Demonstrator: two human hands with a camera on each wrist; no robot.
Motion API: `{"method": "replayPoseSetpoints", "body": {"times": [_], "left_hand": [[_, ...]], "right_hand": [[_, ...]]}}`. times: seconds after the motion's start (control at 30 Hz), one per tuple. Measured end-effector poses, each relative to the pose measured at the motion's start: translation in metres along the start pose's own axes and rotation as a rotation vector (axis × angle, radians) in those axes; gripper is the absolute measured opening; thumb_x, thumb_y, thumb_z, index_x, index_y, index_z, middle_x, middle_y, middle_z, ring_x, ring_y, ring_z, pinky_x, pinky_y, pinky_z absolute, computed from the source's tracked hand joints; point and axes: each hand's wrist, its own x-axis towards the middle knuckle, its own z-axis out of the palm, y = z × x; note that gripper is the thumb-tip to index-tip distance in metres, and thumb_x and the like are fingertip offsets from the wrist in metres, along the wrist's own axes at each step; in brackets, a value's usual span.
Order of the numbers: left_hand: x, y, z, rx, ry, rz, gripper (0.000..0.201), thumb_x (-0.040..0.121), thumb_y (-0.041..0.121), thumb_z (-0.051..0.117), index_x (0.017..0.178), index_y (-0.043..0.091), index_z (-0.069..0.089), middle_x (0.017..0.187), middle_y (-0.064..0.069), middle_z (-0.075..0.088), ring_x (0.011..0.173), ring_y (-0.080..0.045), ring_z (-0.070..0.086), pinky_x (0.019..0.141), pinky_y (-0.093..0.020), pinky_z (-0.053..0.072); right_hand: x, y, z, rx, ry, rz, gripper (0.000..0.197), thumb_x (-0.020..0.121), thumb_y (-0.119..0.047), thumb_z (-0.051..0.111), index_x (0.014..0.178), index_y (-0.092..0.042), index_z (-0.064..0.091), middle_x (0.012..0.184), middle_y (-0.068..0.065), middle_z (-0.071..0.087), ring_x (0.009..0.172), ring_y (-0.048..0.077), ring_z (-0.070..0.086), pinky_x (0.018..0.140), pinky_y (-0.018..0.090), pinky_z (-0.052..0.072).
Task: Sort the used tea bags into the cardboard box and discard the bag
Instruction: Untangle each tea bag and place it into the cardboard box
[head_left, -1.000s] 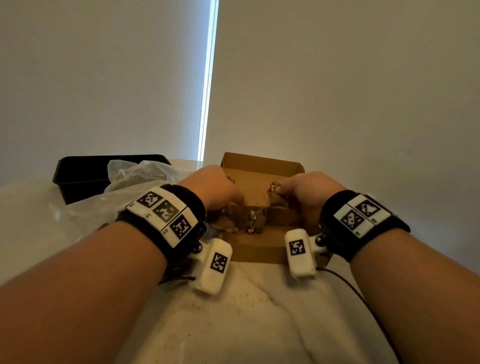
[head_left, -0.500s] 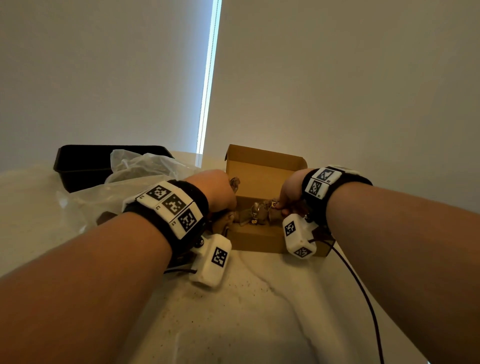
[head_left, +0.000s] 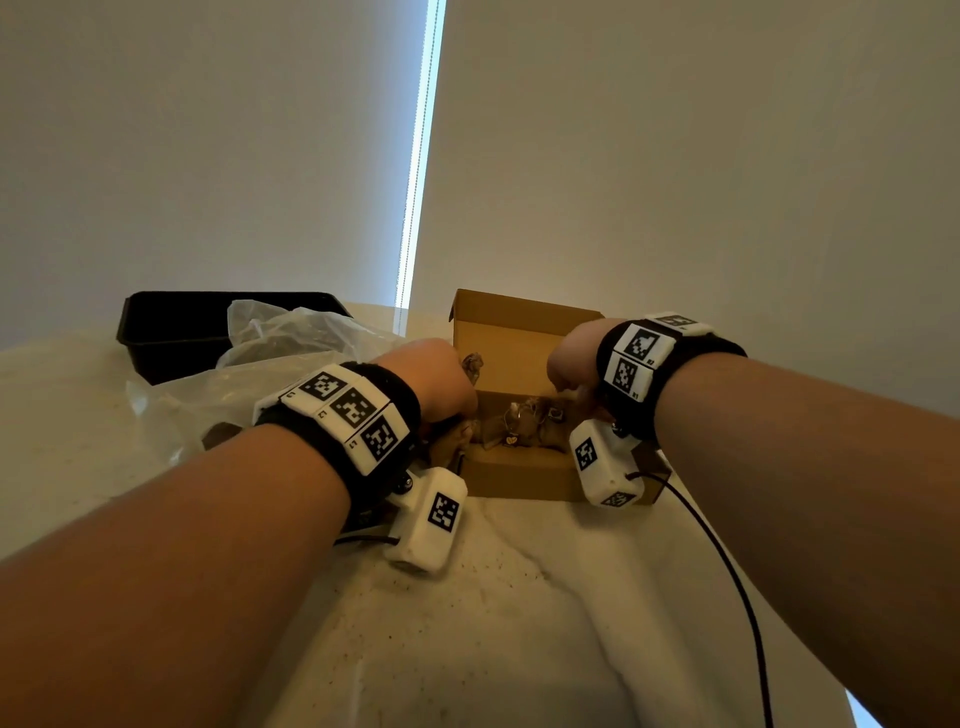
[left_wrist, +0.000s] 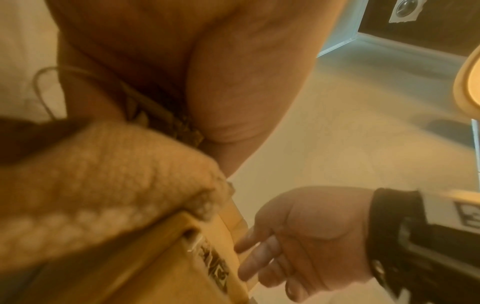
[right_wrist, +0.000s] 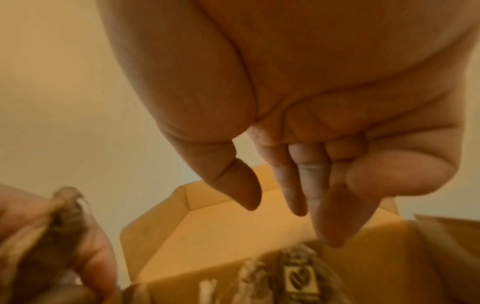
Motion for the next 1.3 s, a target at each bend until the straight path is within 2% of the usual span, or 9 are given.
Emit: {"method": "replayPoseSetpoints", "body": {"times": [0.17,0.3,0.43,0.57,0.67,0.77,0.97,1.17,1.3], "left_hand": [[0.005,-0.005,0.003,-0.045,0.048,0.045,0.022,0.095,0.026,0.062,0.107,0.007,0.067,0.103,-0.012,0.071,0.093,-0.025,0.071,0.088,-0.035,0.058],[0.007,-0.007,-0.001,0.034,0.058,0.06,0.027,0.095,0.026,0.061,0.113,0.007,0.068,0.106,-0.011,0.069,0.098,-0.026,0.068,0.087,-0.033,0.056],[0.001,-0.005,-0.003,-0.006,0.042,0.073,0.031,0.099,0.024,0.056,0.127,0.015,0.065,0.125,-0.007,0.063,0.116,-0.025,0.061,0.104,-0.034,0.047],[0.0,-0.005,-0.005,0.02,0.043,0.117,0.029,0.101,0.025,0.054,0.127,0.019,0.063,0.124,-0.006,0.062,0.118,-0.025,0.058,0.106,-0.034,0.045],[0.003,-0.006,-0.008,-0.041,0.087,0.134,0.016,0.096,0.023,0.059,0.104,0.011,0.068,0.101,-0.007,0.066,0.093,-0.021,0.065,0.081,-0.027,0.052],[0.001,-0.005,-0.009,-0.453,0.167,0.083,0.008,0.089,0.016,0.066,0.093,0.009,0.064,0.082,-0.01,0.067,0.066,-0.018,0.067,0.061,-0.027,0.058],[0.0,-0.003,-0.01,-1.006,0.201,0.113,0.034,0.093,0.0,0.057,0.12,0.022,0.057,0.095,-0.014,0.066,0.075,-0.023,0.069,0.06,-0.03,0.062],[-0.002,-0.002,-0.01,-1.091,0.071,0.099,0.021,0.091,-0.002,0.062,0.102,0.016,0.07,0.108,-0.013,0.065,0.097,-0.028,0.067,0.072,-0.032,0.062],[-0.004,0.002,-0.006,-1.1,-0.009,0.135,0.023,0.089,0.015,0.071,0.111,0.01,0.066,0.111,-0.013,0.063,0.095,-0.024,0.066,0.073,-0.031,0.061]], "right_hand": [[-0.045,-0.013,-0.018,0.263,-0.055,-0.156,0.03,0.1,-0.021,0.054,0.123,-0.002,0.061,0.111,0.011,0.069,0.087,0.024,0.059,0.086,0.032,0.051],[-0.067,-0.02,-0.003,0.312,-0.192,-0.215,0.032,0.089,-0.038,0.07,0.104,-0.01,0.069,0.089,0.004,0.07,0.078,0.02,0.063,0.077,0.031,0.054],[-0.072,-0.025,0.013,0.263,-0.207,-0.24,0.034,0.086,-0.048,0.072,0.089,-0.015,0.066,0.074,0.0,0.063,0.056,0.013,0.055,0.046,0.019,0.042],[-0.071,-0.029,0.021,0.312,-0.237,-0.268,0.024,0.094,-0.036,0.065,0.085,-0.014,0.061,0.07,0.0,0.057,0.05,0.01,0.051,0.034,0.011,0.037],[-0.067,-0.024,0.023,0.468,-0.228,-0.264,0.016,0.093,-0.026,0.066,0.086,-0.011,0.065,0.068,0.002,0.06,0.043,0.01,0.054,0.037,0.014,0.04],[-0.069,-0.011,0.022,0.706,-0.251,-0.232,0.02,0.092,-0.027,0.063,0.096,-0.009,0.07,0.076,0.007,0.068,0.057,0.018,0.057,0.052,0.024,0.046],[-0.065,0.02,0.01,1.283,-0.246,-0.252,0.029,0.093,-0.021,0.053,0.111,-0.004,0.067,0.106,0.02,0.074,0.077,0.026,0.069,0.072,0.036,0.059],[-0.061,0.029,-0.002,1.463,-0.164,-0.235,0.028,0.093,-0.013,0.05,0.118,-0.005,0.059,0.098,0.016,0.066,0.067,0.02,0.065,0.059,0.035,0.059],[-0.056,0.03,-0.005,1.515,-0.176,-0.227,0.038,0.093,-0.014,0.052,0.129,-0.003,0.055,0.107,0.019,0.062,0.071,0.023,0.066,0.06,0.035,0.059]]}}
